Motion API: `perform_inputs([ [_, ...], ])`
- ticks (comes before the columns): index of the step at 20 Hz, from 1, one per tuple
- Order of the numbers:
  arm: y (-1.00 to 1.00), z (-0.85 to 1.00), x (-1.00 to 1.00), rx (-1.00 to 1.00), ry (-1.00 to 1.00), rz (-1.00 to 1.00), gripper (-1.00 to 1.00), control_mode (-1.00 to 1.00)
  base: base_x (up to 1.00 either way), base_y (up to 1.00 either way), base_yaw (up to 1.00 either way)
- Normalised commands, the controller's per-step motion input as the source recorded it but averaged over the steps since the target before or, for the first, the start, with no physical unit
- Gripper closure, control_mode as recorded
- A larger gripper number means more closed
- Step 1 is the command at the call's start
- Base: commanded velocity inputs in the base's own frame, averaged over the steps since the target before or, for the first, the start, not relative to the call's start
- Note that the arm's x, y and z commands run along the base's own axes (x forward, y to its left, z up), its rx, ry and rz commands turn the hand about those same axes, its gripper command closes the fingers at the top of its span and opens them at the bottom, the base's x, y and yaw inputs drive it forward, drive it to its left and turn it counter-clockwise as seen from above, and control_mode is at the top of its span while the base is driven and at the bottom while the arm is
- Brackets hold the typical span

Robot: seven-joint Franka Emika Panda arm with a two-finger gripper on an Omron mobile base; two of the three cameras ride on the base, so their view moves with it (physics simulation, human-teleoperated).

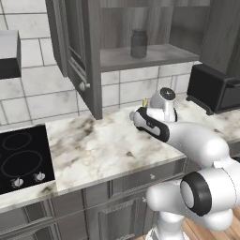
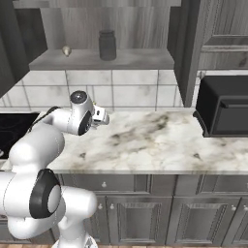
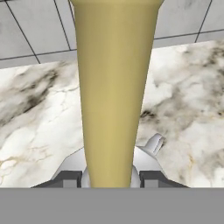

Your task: Pick the jar and candle from the dining table and place them in the open cabinet. Close the cabinet after placing the objects.

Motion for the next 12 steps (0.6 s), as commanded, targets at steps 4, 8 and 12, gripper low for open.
perform_inputs([
  [4, 0.00, 0.00, 0.00, 0.00, 0.00, 0.00, 1.00, 1.00, 0.20, 0.02, 0.00],
  [8, 0.00, 0.00, 0.00, 0.00, 0.00, 0.00, 1.00, 1.00, 0.25, 0.03, 0.00],
  [12, 0.00, 0.00, 0.00, -0.02, 0.00, 0.00, 1.00, -1.00, 0.10, 0.02, 0.00],
])
